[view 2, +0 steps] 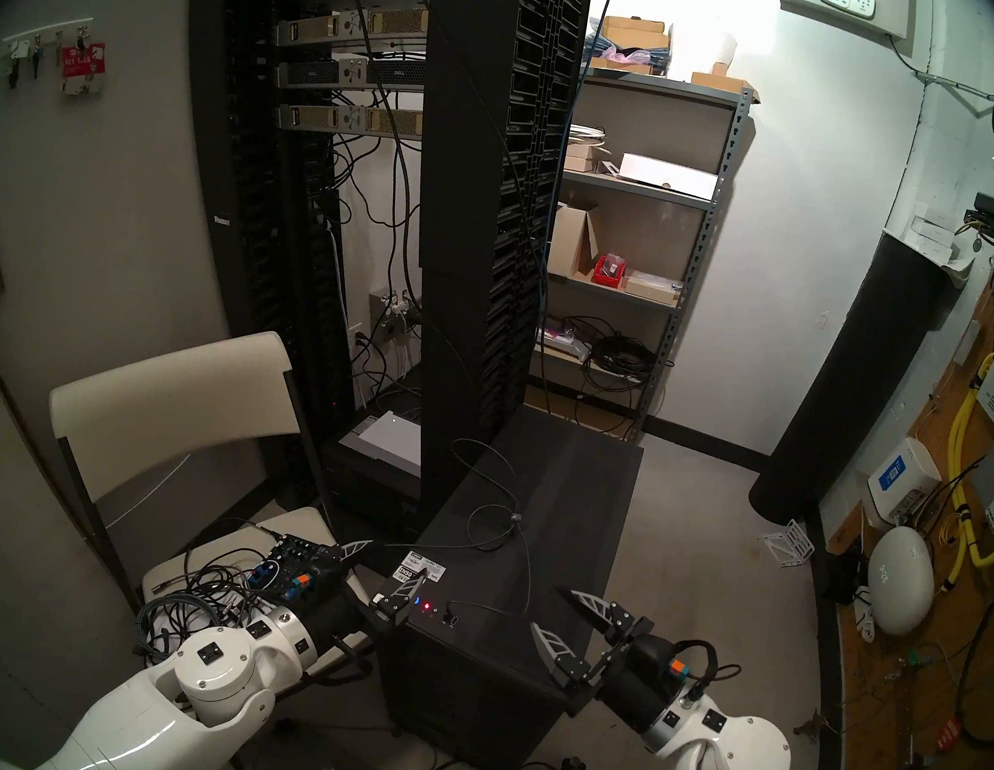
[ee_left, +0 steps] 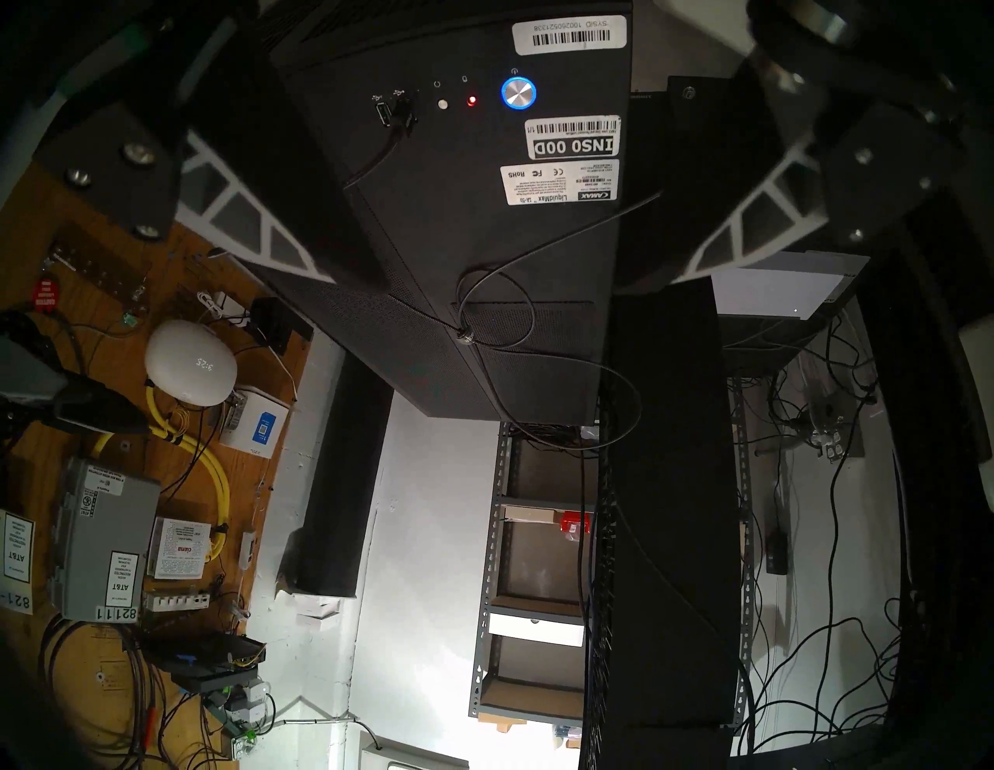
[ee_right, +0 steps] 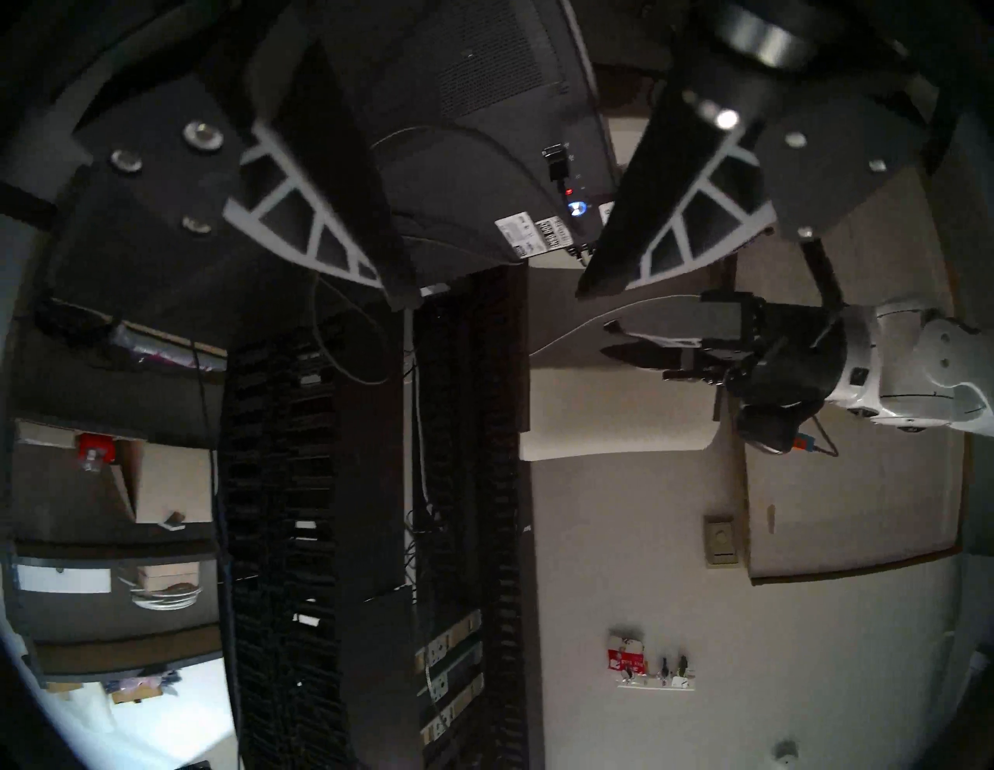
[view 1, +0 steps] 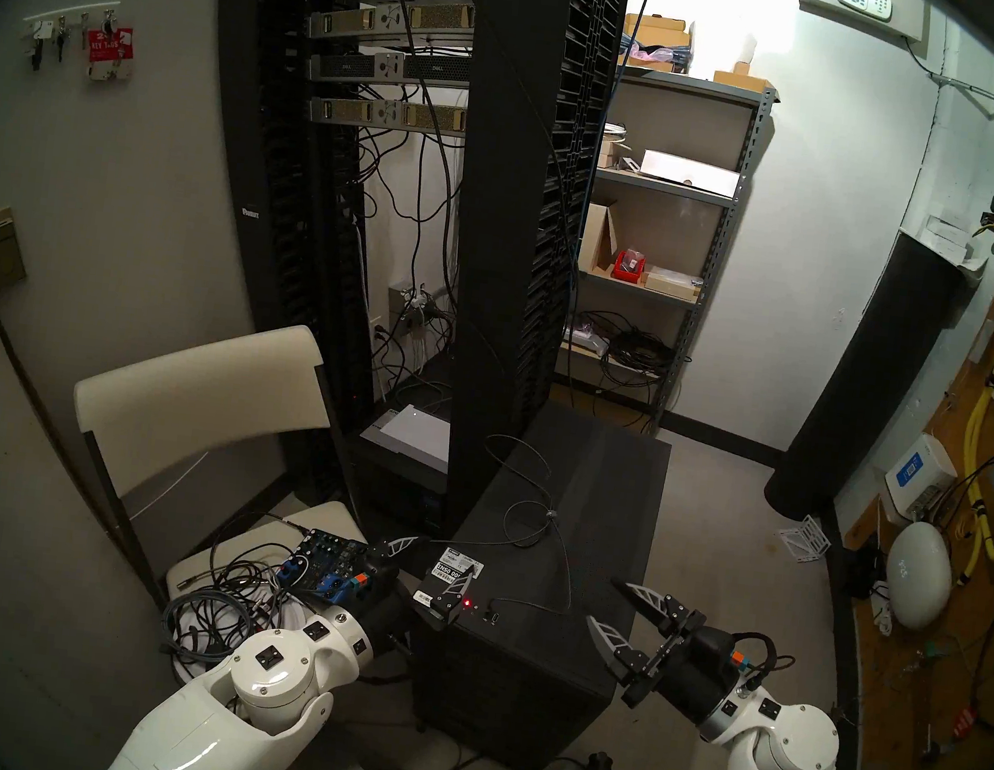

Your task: Insert the cable into the workstation's USB slot

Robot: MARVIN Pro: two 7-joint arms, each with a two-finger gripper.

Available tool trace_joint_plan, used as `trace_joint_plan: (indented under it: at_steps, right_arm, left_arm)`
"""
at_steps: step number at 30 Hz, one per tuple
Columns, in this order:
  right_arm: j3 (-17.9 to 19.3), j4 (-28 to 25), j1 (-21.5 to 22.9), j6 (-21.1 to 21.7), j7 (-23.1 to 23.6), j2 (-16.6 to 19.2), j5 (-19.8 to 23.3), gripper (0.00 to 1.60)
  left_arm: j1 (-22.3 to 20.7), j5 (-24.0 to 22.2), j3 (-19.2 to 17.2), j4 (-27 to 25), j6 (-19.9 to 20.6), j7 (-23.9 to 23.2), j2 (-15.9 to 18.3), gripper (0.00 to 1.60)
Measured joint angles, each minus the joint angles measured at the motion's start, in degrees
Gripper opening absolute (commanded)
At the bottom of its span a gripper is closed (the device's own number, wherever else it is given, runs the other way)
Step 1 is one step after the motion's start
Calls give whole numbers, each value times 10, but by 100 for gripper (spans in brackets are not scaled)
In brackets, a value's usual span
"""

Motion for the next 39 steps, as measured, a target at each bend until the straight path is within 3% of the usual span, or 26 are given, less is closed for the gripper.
trace_joint_plan:
  at_steps: [2,3,4,7,8,39]
  right_arm:
    - [-1,13,12,-5,-22,0,2,133]
    - [-1,17,16,-6,-28,0,2,120]
    - [-1,22,21,-8,-34,0,3,118]
    - [-1,31,31,-13,-43,0,3,141]
    - [0,34,34,-14,-45,0,3,160]
    - [10,38,52,-27,-51,0,5,160]
  left_arm:
    - [-2,0,0,0,0,0,-1,160]
    - [-2,0,0,0,0,0,-1,160]
    - [-2,0,0,0,0,0,-2,160]
    - [-3,0,-1,0,0,0,-2,160]
    - [-3,0,-1,0,0,0,-2,160]
    - [-3,-10,-7,-2,-3,1,-5,160]
